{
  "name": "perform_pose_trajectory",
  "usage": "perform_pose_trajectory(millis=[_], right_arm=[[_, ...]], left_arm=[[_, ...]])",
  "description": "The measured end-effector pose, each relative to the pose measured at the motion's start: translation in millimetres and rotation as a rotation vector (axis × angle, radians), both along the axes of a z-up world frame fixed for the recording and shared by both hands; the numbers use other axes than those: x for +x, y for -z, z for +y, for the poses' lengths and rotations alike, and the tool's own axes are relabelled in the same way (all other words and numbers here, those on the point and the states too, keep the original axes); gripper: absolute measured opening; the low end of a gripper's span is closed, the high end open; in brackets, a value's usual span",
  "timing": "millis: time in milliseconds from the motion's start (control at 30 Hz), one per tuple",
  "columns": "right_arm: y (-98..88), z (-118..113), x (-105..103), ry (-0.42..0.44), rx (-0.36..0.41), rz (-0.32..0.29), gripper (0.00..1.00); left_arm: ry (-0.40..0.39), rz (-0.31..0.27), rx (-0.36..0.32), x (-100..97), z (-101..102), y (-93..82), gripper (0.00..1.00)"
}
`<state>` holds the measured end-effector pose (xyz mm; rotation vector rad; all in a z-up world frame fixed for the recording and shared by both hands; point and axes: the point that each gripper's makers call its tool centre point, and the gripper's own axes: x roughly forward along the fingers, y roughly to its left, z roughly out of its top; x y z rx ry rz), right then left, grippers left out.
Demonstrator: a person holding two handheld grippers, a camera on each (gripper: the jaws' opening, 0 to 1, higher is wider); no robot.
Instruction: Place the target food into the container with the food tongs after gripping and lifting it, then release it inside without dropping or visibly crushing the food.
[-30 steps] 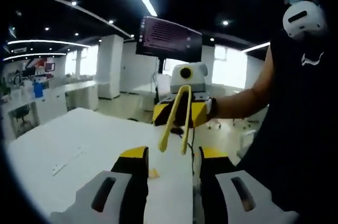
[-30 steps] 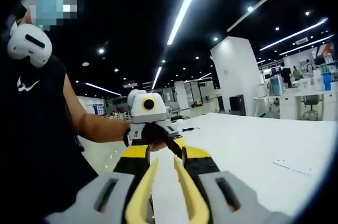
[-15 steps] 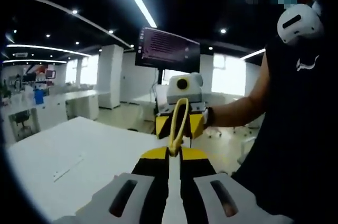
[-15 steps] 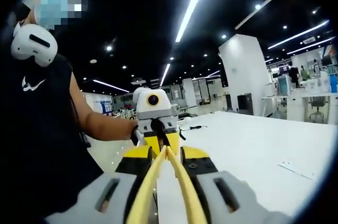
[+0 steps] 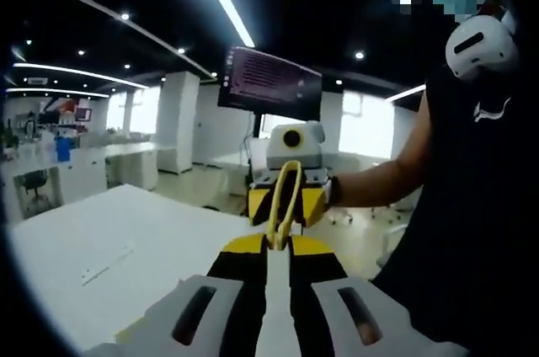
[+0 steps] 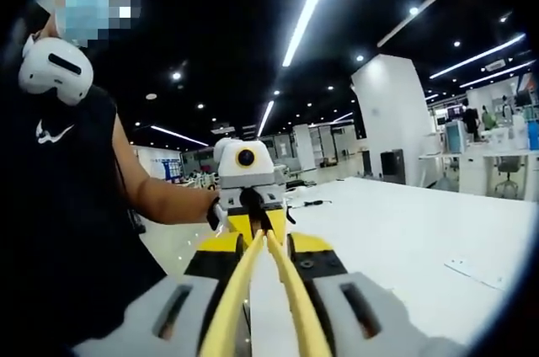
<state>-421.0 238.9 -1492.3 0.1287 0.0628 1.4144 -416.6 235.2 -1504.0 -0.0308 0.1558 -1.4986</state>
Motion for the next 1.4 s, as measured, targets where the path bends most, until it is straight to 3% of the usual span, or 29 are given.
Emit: perform_pose_trajectory(millis=[133, 167, 667, 733, 800, 900, 967, 1033, 1133, 1400], right_arm=[[-3.3, 1, 0, -0.004, 0.009, -0.003, 0.20], [-3.9, 0, -1, -0.007, 0.010, -0.004, 0.19], [-9.2, 2, -2, -0.013, 0.031, 0.023, 0.19], [-10.1, 1, -2, -0.017, 0.040, 0.037, 0.19], [-12.2, 1, -2, -0.020, 0.053, 0.044, 0.19], [-16.2, 2, -2, -0.020, 0.069, 0.049, 0.19], [-18.8, 2, -4, -0.022, 0.070, 0.036, 0.18], [-13.1, 1, -2, -0.010, 0.014, 0.025, 0.17], [-9.4, 1, -4, -0.026, 0.008, 0.039, 0.19], [-2.3, 0, -3, -0.007, -0.028, 0.012, 0.23]], left_arm=[[-0.008, -0.008, -0.031, 0.1, 3, -5.9, 0.02], [-0.011, 0.013, -0.077, -0.6, 3, -13.9, 0.01], [-0.018, 0.012, -0.148, -2.1, 6, -17.9, 0.00], [-0.022, 0.012, -0.195, -1.2, 7, -24.4, 0.00], [-0.023, 0.011, -0.188, -1.5, 7, -22.2, 0.00], [-0.026, 0.042, -0.240, -0.3, 8, -26.9, 0.00], [-0.027, 0.037, -0.215, -1.9, 6, -21.9, 0.00], [-0.036, 0.035, -0.169, -3.5, 2, -13.1, 0.01], [-0.020, 0.038, -0.132, -6.1, 1, -7.3, 0.08], [-0.039, 0.046, -0.114, -2.3, 3, -2.6, 0.18]])
